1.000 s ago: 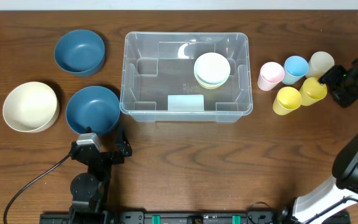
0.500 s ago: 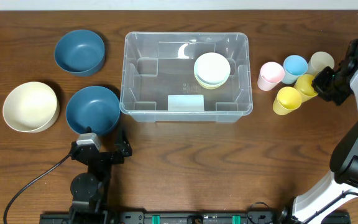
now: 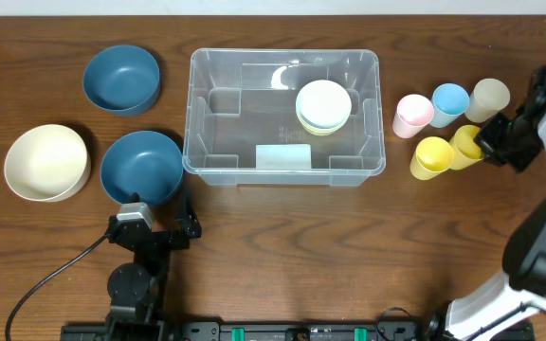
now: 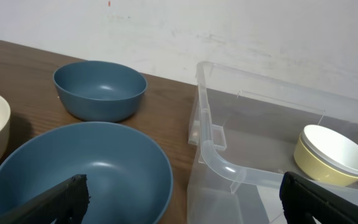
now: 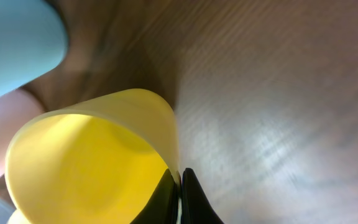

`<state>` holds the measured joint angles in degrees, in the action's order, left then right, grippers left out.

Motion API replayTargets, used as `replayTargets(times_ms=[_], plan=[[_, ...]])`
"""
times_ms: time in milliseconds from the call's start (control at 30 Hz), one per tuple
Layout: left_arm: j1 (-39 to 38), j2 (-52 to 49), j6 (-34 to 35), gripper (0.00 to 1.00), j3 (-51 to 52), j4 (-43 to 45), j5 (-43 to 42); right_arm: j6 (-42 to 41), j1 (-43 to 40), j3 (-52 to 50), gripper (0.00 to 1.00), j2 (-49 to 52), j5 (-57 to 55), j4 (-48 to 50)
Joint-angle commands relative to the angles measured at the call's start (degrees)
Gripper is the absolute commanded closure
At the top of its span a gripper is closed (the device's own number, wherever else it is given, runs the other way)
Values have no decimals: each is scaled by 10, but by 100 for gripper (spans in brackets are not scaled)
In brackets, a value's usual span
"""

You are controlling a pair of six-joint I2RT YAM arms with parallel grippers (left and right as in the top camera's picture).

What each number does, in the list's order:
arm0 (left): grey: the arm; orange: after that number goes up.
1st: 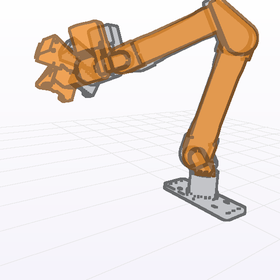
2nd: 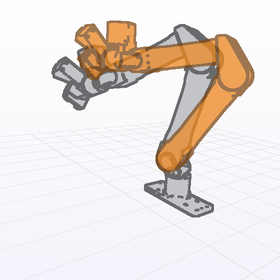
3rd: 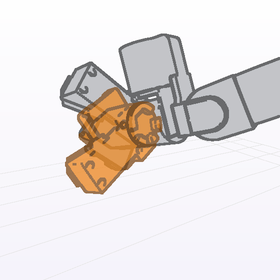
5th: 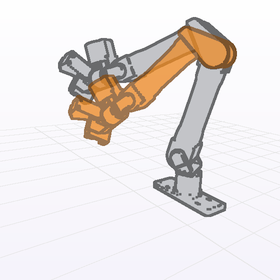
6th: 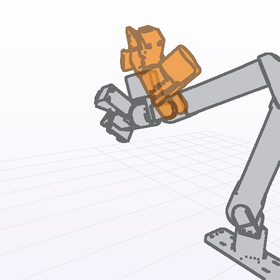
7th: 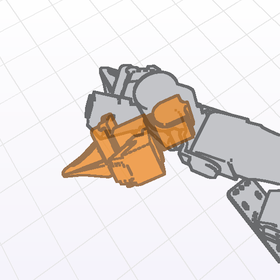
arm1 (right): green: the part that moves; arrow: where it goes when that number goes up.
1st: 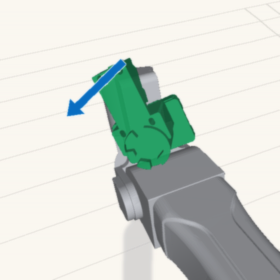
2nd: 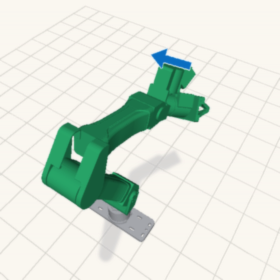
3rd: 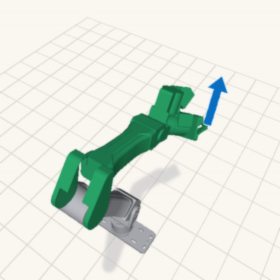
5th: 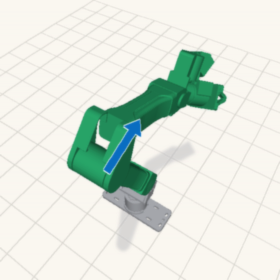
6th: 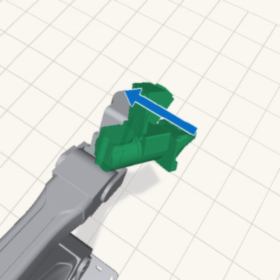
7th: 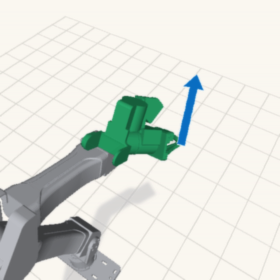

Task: Pack container
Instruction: 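Carry the yellow cup into the container and release it upright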

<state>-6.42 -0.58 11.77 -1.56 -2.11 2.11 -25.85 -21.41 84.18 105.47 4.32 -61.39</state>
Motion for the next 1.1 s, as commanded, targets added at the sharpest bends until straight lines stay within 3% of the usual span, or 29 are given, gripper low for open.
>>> replayTargets(times_ms=[0, 267, 433, 800, 1067], plan=[[4, 3, -8, 2, 13, -19, 9, 17, 3, 4, 99, -112, -10, -14], [4, 3, -8, 2, 13, -19, 9, 47, 19, 4, 96, -323, 20, -6], [4, 3, -8, 2, 13, -19, 9, 53, 92, 4, 93, -365, 79, 15], [4, 3, -8, 2, 13, -19, 9, 10, 344, 4, 95, -258, 12, 61], [4, 3, -8, 2, 13, -19, 9, 9, 429, 4, 97, -125, 10, 92]])
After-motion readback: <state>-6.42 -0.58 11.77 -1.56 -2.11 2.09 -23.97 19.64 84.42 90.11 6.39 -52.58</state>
